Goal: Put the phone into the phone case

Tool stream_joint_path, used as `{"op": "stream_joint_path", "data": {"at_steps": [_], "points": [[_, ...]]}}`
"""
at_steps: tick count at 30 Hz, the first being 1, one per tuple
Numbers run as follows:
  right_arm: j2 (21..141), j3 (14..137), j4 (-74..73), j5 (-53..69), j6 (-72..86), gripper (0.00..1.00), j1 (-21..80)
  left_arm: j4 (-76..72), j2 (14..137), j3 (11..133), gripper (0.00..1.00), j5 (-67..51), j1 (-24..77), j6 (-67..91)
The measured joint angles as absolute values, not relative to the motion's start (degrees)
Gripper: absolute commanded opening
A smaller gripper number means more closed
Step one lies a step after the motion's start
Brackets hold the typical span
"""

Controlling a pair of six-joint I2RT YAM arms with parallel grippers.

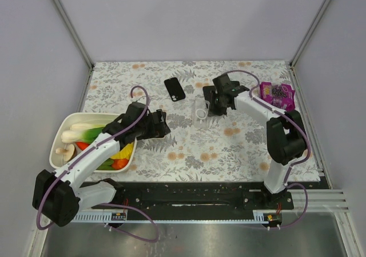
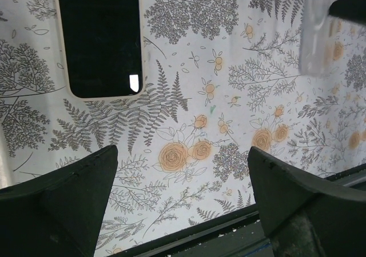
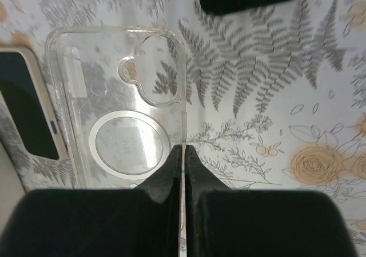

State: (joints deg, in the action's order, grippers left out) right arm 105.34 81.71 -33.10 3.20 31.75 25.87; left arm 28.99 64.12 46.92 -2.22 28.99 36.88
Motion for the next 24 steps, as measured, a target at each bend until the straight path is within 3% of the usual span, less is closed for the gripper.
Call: {"op": "stream_joint_path", "data": {"at_steps": [11,15,17,21,24], "points": [[102.6,62.0,-24.4,8.6,31.5,0.03,33.5,25.9,66.6,44.7,0.98,-2.5,31.7,38.5],[102.6,61.9,-22.7,8.4,31.0,0.65,33.5,25.1,67.6,44.5,0.98,-2.5,32.7,38.9],[102.5,61.9,-22.2,7.9,30.5,0.83,33.5,24.7,68.1,44.5,0.98,-2.4,33.3,38.9],[100.2,61.9,-22.3,5.5,29.6,1.00,33.5,24.3,68.5,44.5,0.98,-2.4,33.8,38.9],[97.4,62.3,-23.1,2.0,28.9,0.99,33.4,24.2,68.5,44.5,0.98,-2.3,33.9,39.0]]}}
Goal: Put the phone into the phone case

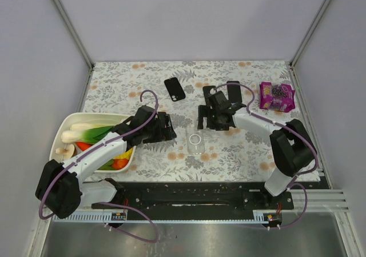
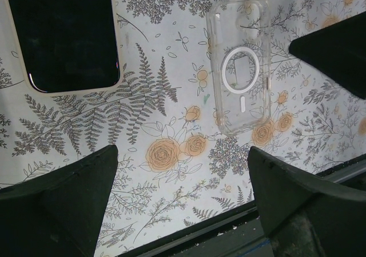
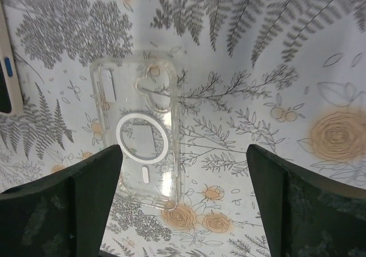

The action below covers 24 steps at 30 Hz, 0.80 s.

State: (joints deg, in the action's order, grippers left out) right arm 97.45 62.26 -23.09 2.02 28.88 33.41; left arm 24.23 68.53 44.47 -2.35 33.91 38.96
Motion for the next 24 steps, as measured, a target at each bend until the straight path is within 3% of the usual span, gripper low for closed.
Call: {"op": "stream_joint_path", "data": {"at_steps": [6,14,24], "points": [[97.2,70.4,-24.8,-3.0,26.7,0.99,30.0,24.3,68.5,44.4,0.98,-2.2,34.0,39.0],[114.6,92.8,-27.5,-7.3,23.2,0.99,23.4,24.3,68.5,44.4,0.98,-2.2,34.0,38.9],[126.8,104.9,-35.6,-12.0,22.7,0.99,17.0,24.3,68.4,44.4,0.98,-2.5,34.0,38.9]]}}
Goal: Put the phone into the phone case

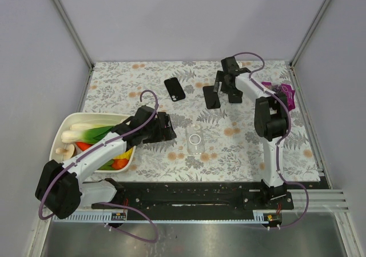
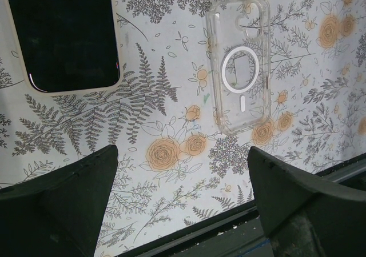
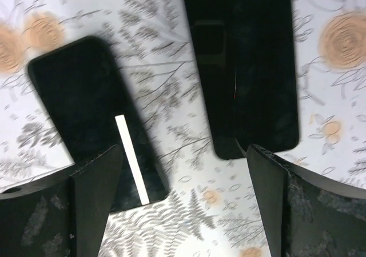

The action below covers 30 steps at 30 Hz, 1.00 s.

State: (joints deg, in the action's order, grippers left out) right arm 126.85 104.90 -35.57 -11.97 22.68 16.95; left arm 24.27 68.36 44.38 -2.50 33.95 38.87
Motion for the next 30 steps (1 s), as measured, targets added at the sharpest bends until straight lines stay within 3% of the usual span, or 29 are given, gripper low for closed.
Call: {"op": "stream_joint_path", "data": {"at_steps": [9,17,30], "points": [[134.5,116.1,-42.5,-10.0,19.0,0.99,12.0,24.3,68.4,44.4,0.98,-3.5,34.0,38.7],[145.5,137.8,-54.5,-4.6,15.6,0.99,10.0,24.1,70.1,44.6,0.98,-5.5,34.0,38.4],[149.5,141.9,-64.8,-2.3,15.2,0.99,7.9,23.5,71.8,45.2,0.98,-6.5,34.0,38.4]]}}
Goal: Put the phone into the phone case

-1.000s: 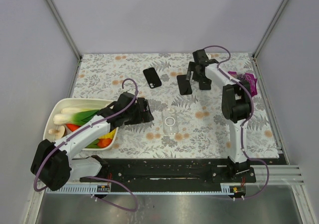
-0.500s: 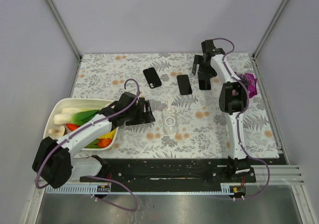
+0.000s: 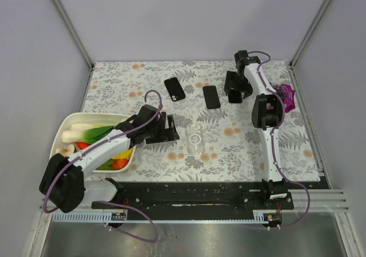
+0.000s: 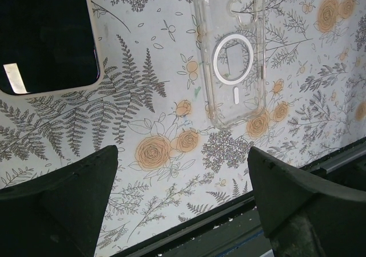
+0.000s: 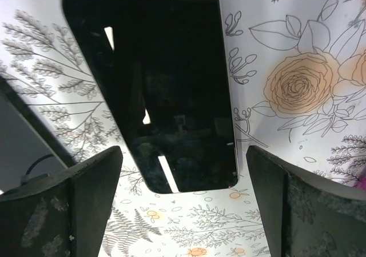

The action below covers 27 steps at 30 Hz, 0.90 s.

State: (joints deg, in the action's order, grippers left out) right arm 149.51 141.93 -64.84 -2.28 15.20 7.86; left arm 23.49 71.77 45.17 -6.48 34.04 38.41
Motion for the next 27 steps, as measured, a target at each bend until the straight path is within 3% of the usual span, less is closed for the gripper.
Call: {"op": "stream_joint_path", "data": {"at_steps": [4,18,20,27], "points": [[150.6,142.8,-66.7,-2.4,15.0,0.99,7.7,23.2,72.2,45.4,0.98,-6.8,34.1,38.4],[152.6,146.9,-69.7,-2.4,15.3,0.79,7.9,22.8,72.5,46.9,0.98,-7.5,34.1,38.4],[152.7,147.0,-69.8,-2.5,15.3,0.62,8.0,22.8,72.5,46.9,0.98,-7.5,34.1,38.4],[152.8,147.3,-69.9,-2.9,15.2,0.59,9.1,22.8,72.5,46.9,0.98,-7.5,34.1,38.4]]}}
